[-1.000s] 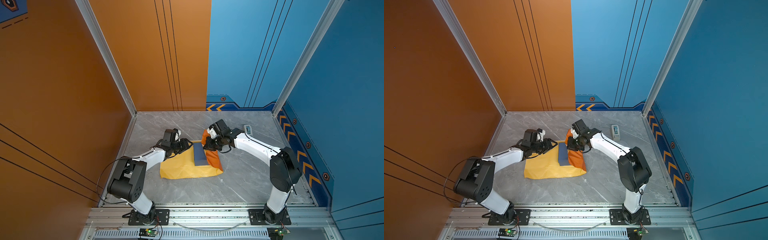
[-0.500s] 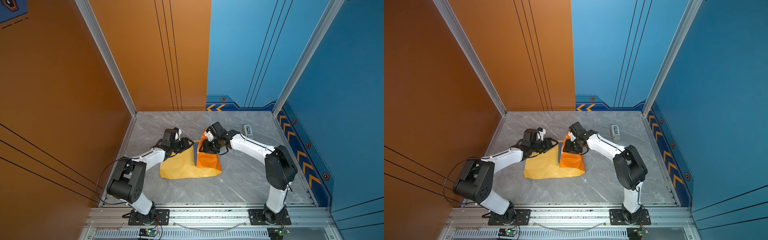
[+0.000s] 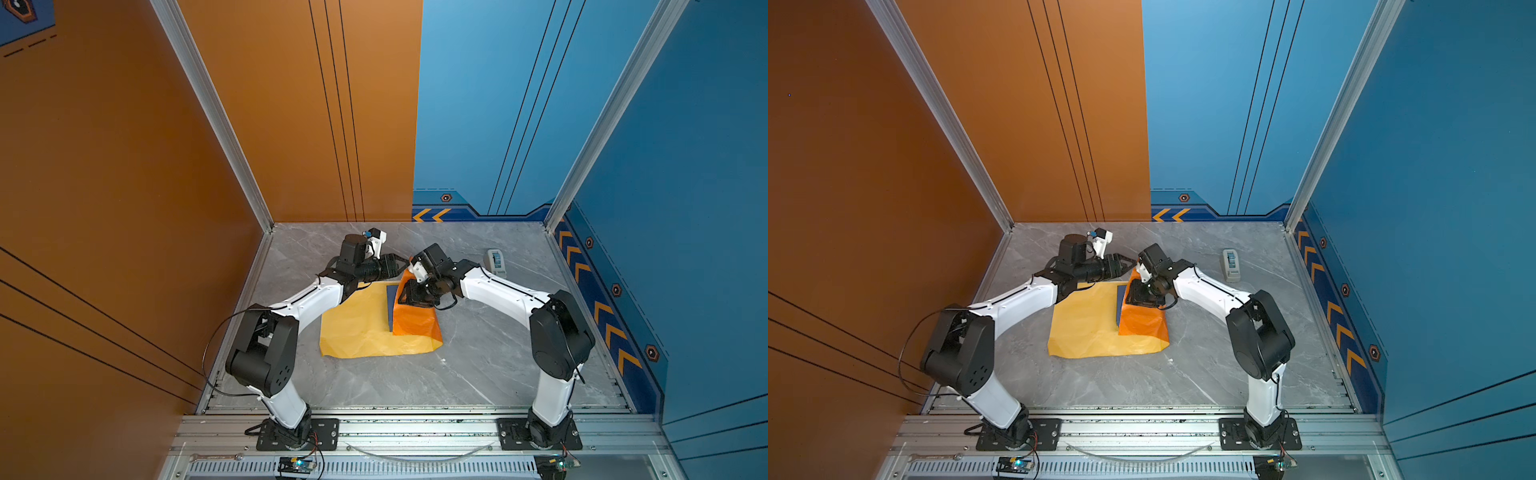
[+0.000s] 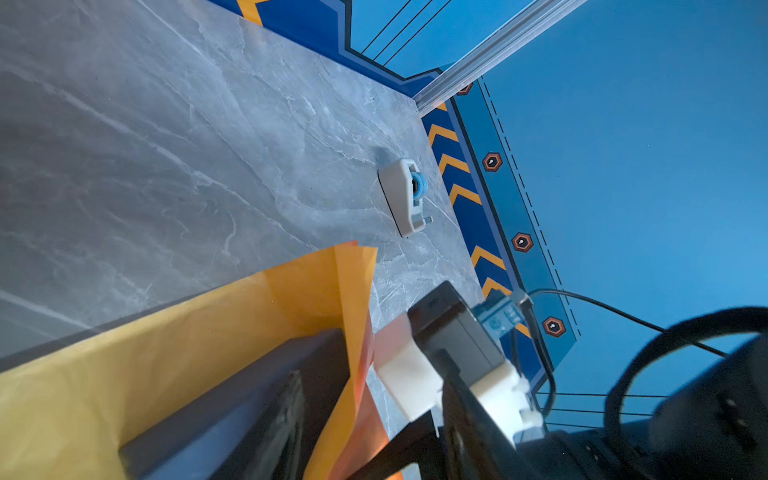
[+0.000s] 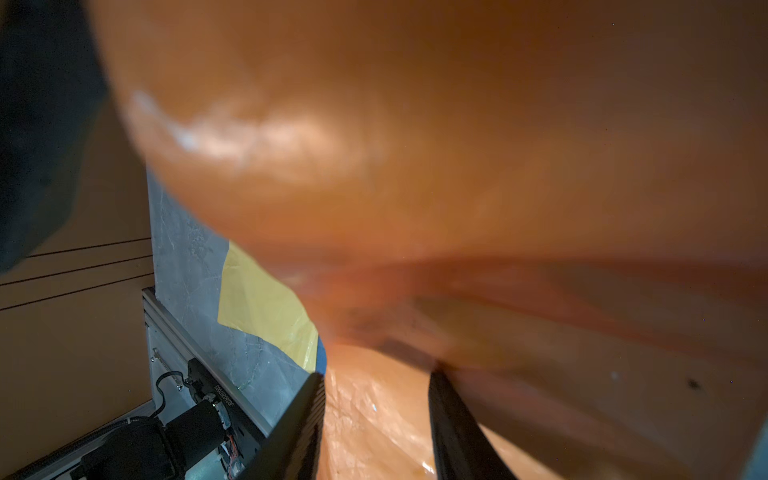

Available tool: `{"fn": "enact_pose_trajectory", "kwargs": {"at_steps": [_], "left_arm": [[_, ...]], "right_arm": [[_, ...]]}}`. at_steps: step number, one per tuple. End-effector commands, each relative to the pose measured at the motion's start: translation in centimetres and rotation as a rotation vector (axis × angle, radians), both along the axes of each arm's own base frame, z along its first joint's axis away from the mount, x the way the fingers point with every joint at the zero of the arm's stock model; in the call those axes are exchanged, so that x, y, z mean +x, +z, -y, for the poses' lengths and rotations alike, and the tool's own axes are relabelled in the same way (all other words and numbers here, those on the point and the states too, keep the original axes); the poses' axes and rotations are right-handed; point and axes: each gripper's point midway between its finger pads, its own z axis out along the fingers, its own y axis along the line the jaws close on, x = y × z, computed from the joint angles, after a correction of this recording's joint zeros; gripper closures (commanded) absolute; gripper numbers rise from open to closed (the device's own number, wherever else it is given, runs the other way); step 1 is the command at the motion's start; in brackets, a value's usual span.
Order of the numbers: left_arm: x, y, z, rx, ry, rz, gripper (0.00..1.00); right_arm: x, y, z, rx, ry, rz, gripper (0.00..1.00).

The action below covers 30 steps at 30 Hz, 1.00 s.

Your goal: Wrap the gift box in paper

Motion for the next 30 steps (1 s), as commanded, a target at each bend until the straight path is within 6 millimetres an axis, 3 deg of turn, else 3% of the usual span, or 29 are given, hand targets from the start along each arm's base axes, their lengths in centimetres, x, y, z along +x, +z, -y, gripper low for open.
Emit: {"fn": "enact_pose_trajectory", "kwargs": {"at_steps": [1,9,13,16,21,25,30], "left_arm": [[-0.8,-1.9,0.8,0.059,-0.061,-0.035,0.47],[-0.6,-3.7,1.2,0.109,-0.066,-0.068,0.67],[-0.6,-3.7,1.3,0.103,-0.068,-0.072,0.84],[-0.5,-3.2,1.3,0.083,-0.060,-0.079,0.96],[-1.0,-2.2,1.5,0.058,-0.053,-0.085,0.94],[-1.4,-2.0,2.1,0.043,-0.065,-0.091,0.90],[-1.6,-1.6,2.7,0.032,-0.076,-0.088,0.85]], "right_arm": [[-0.3,0.5,0.4,-0.009,0.008,0.023,0.55],[-0.2,0.9,0.4,0.008,0.008,0.039,0.55],[0.0,1.4,0.5,0.016,0.002,0.056,0.55],[0.4,2.8,1.8,0.019,-0.025,0.099,0.50],[1.6,4.9,7.4,0.055,-0.167,0.162,0.36],[2.8,3.3,11.6,0.144,-0.299,0.094,0.32],[3.2,0.4,11.6,0.138,-0.309,0.016,0.30]]}}
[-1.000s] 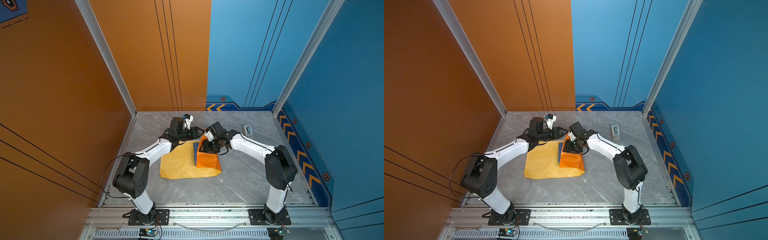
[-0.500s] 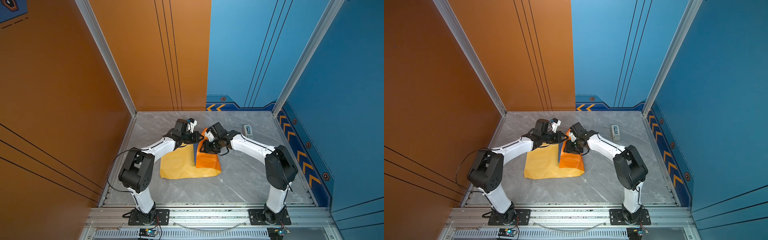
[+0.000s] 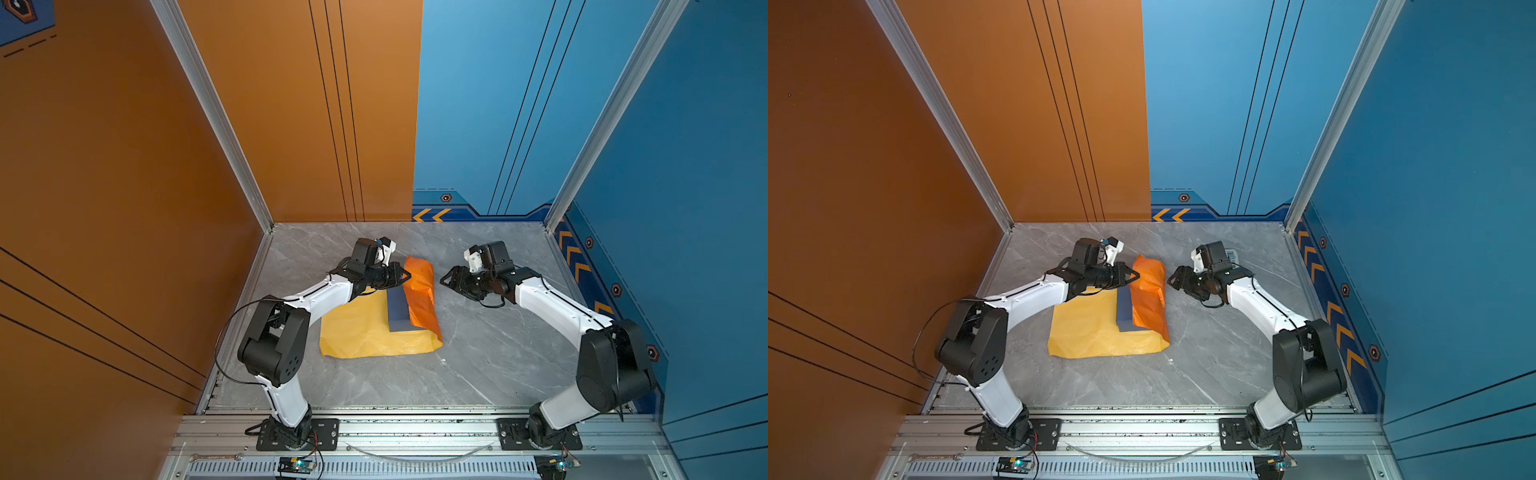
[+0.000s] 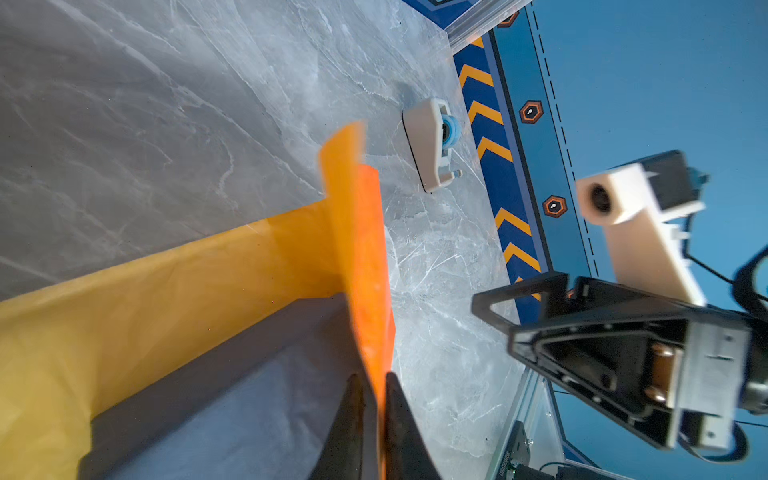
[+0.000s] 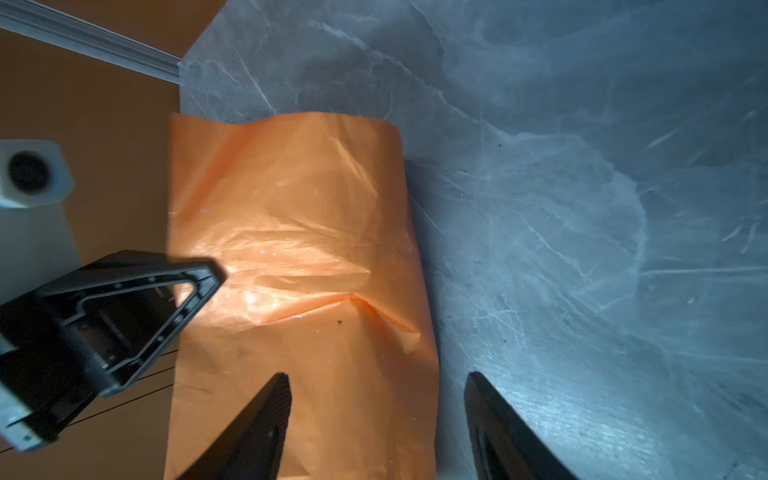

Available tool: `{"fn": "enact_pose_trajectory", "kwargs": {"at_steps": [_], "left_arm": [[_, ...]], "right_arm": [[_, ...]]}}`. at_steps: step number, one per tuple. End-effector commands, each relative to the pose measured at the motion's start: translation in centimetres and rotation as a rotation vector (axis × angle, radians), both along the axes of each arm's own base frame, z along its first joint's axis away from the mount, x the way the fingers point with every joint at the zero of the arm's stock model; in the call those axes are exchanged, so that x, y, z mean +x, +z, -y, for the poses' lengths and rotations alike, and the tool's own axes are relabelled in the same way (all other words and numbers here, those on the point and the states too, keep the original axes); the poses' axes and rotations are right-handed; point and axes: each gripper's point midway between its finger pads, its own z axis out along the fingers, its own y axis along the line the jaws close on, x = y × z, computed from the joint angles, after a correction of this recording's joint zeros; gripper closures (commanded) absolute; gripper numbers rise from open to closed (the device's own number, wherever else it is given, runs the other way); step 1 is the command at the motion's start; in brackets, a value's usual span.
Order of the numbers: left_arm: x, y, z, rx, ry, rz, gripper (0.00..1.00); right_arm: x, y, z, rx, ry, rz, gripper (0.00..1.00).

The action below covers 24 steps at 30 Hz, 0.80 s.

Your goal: Wrap the gift box in paper

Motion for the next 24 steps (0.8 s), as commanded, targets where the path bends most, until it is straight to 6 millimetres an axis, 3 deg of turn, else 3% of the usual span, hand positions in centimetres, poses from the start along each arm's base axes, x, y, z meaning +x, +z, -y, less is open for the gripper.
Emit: {"fn": "enact_pose_trajectory", "kwargs": {"at_steps": [1,4,9,14,19,21,24], "left_arm": [[-0.3,2.4,0.9,-0.039,-0.025,0.038,0.83],[-0.2,3.2,1.2,-0.053,-0.031,0.049,0.66],[-0.2,6.2,1.1,-0.098,-0.031,0.100,0.52],[0.0,8.1,-1.5,-0.109,0.036,0.135,0.48],[0.2,4.4,-6.6,-0.013,0.204,0.052,0.51],[-0.5,2.2,-7.6,0.004,0.225,0.006,0.51],[-1.8,-0.7,-7.4,0.019,0.208,-0.060,0.51]], "right_arm": [[-0.5,-2.1,-1.6,0.044,0.028,-0.065,0.30],[-0.3,-2.8,-2.3,0.060,0.038,-0.079,0.30],[-0.1,-2.3,-2.9,0.118,0.059,-0.047,0.29],[0.2,-1.5,-2.9,0.185,0.064,-0.023,0.26],[0.1,-0.9,-2.7,0.253,0.062,-0.007,0.23],[-0.1,-0.8,-2.9,0.260,0.071,-0.007,0.22],[-0.3,-0.7,-3.1,0.275,0.089,-0.008,0.21]]}}
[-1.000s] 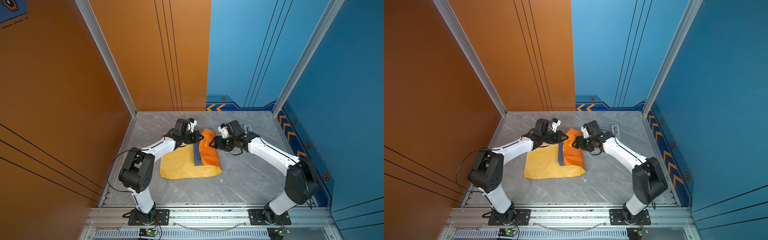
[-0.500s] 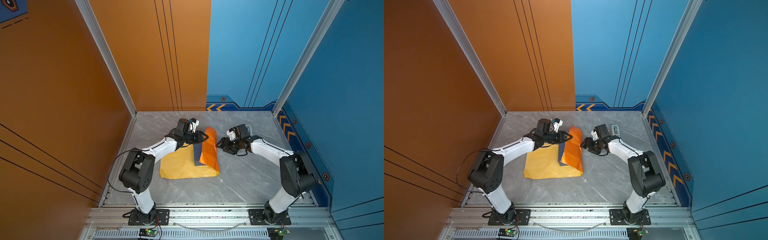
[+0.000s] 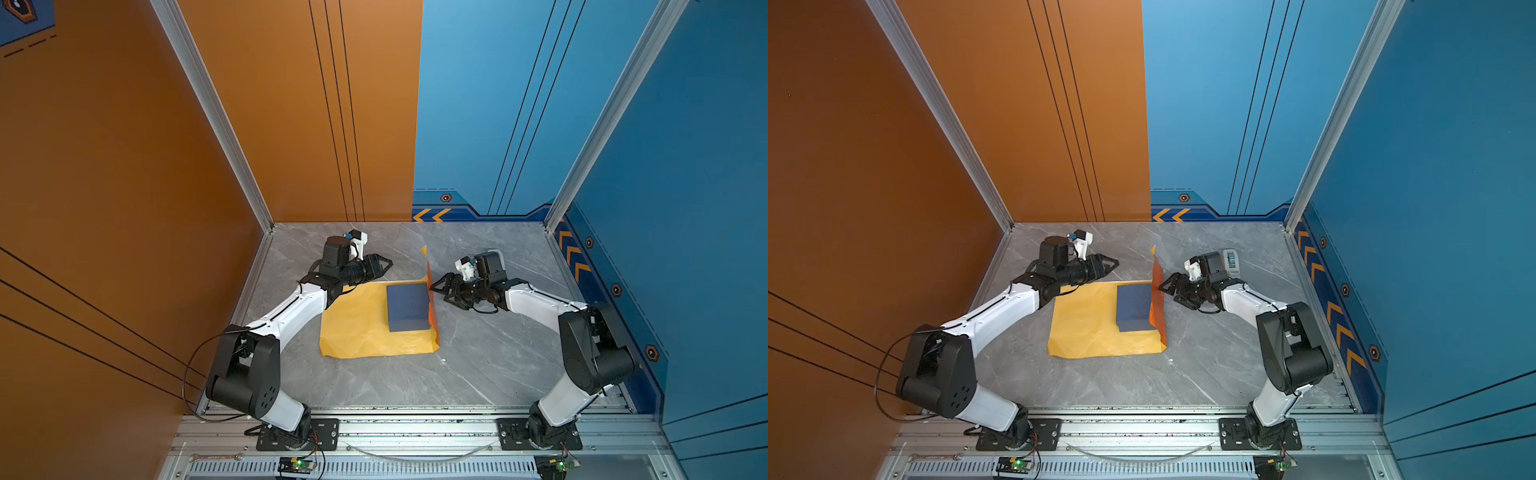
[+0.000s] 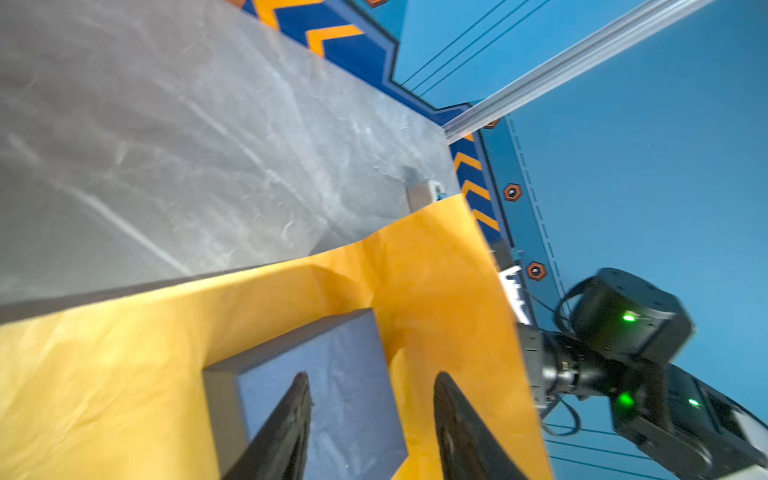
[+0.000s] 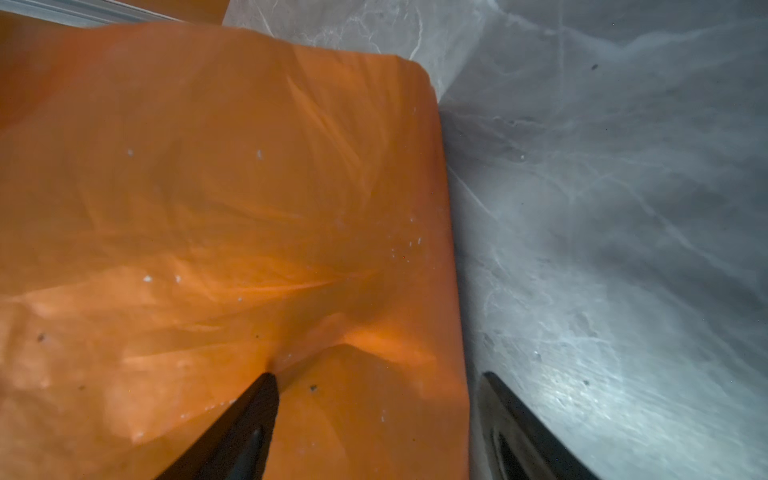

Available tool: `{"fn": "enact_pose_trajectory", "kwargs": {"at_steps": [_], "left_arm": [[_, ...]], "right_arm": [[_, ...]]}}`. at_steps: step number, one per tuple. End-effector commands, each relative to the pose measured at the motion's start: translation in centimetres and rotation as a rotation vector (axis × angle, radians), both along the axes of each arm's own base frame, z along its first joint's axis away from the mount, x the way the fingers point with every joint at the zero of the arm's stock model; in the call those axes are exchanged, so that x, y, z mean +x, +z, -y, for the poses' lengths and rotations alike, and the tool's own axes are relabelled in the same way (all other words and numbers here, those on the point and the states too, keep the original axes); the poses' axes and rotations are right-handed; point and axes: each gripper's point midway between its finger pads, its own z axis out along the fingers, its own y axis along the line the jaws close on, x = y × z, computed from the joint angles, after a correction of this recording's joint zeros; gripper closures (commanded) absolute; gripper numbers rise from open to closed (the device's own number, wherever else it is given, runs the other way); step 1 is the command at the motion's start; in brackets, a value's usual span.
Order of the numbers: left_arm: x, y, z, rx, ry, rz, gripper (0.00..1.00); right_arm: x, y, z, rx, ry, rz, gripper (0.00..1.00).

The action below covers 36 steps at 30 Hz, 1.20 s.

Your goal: Wrap the gift box in paper

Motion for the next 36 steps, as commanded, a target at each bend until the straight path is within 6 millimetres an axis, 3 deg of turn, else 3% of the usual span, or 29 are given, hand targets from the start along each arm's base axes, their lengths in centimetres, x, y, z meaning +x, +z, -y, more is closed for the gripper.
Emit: {"fn": "enact_pose_trajectory", "kwargs": {"at_steps": [1,6,10,14,23,28,31,36], "left_arm": [[-1.8,-4.5,0.3,0.027,-0.009,-0.120,0.51],[-3.0,-7.1,2.0,0.021,-0.052,-0.169,0.53],[-3.3,-8.7,2.1,0.037,-0.041,-0.194,0.58],[-3.4,-9.7,1.9,0.035,-0.032,-0.209,0.64],[-3.5,-10.6,1.6,0.044,-0.019,-0.218,0.65],[-3.4,-10.6,1.5,0.044,-0.017,-0.216,0.65],[-3.3,-10.5,1.3,0.048,-0.013,-0.212,0.65],[-3.2,-10.4,1.0,0.050,-0.005,-0.206,0.65]], "right_arm": [[-0.2,2.0,-0.6,0.062,0.032,0.051,0.20],[-0.1,2.4,-1.0,0.061,0.056,0.067,0.18],[-1.3,1.3,-1.5,-0.095,0.131,0.060,0.18],[-1.8,0.2,-1.5,-0.210,0.161,0.046,0.18],[-2.9,-1.1,-1.7,-0.437,0.245,0.050,0.18],[-3.0,-0.9,-2.1,-0.401,0.265,0.044,0.16],[-1.8,0.1,-1.7,-0.274,0.197,0.035,0.00],[-1.5,0.5,-2.5,-0.186,0.201,0.043,0.00]]}}
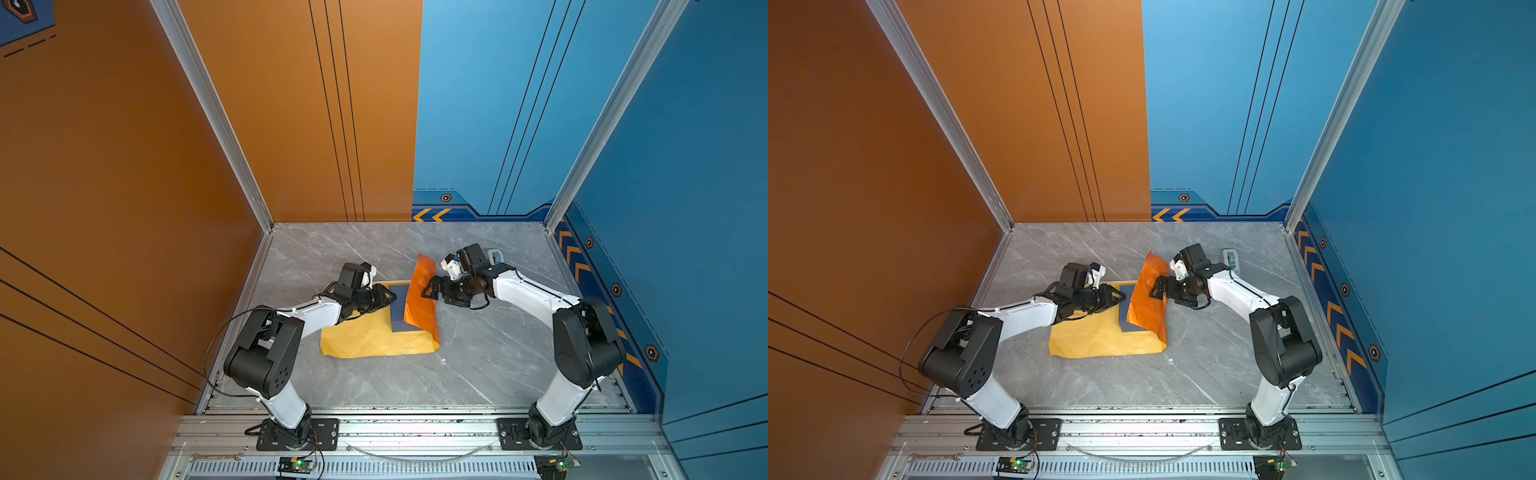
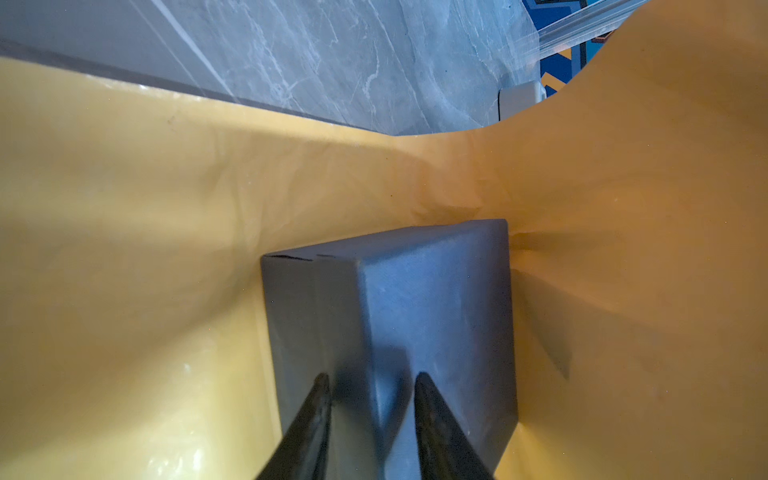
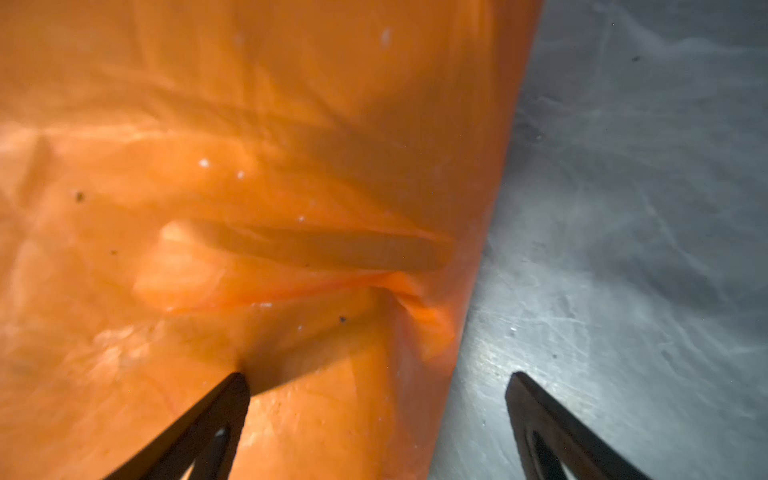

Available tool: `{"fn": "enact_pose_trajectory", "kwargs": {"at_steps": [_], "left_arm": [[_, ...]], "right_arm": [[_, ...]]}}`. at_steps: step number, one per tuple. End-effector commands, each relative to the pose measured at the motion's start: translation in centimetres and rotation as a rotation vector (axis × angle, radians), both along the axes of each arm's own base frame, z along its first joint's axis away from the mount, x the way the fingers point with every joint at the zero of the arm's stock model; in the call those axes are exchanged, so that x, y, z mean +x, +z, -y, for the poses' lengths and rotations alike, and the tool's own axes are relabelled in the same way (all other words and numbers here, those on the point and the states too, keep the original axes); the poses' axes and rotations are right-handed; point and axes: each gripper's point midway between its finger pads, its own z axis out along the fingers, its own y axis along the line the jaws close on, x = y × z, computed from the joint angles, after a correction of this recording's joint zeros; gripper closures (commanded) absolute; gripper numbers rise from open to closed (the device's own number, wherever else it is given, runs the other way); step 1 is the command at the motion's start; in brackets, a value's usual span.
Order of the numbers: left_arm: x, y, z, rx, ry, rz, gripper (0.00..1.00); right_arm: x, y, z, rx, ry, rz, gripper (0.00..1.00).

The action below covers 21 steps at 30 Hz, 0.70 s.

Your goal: Wrap the gift box in paper

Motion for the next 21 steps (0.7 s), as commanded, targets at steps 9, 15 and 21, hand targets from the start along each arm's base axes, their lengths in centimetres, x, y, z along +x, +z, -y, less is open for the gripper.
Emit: {"fn": "enact_pose_trajectory", "kwargs": {"at_steps": [9,15,21], "left_arm": [[0.2,-0.6,-0.7,0.015,0.023,-0.003,0.65],[0.3,-0.6,-0.7,0.016,0.023,-0.002,0.65],[0.2,-0.7,-0.7,0.018,0.021,-0.003,0.65]], "right_arm": [[1.4,-0.2,-1.6,0.163,0.038,0.012,0.00],[1.0,-0.7,-2.6,0.207,0.103,-0.012,0.00],[0.3,-2.2,-2.0,0.097,0.133,-0.019,0.00]]}}
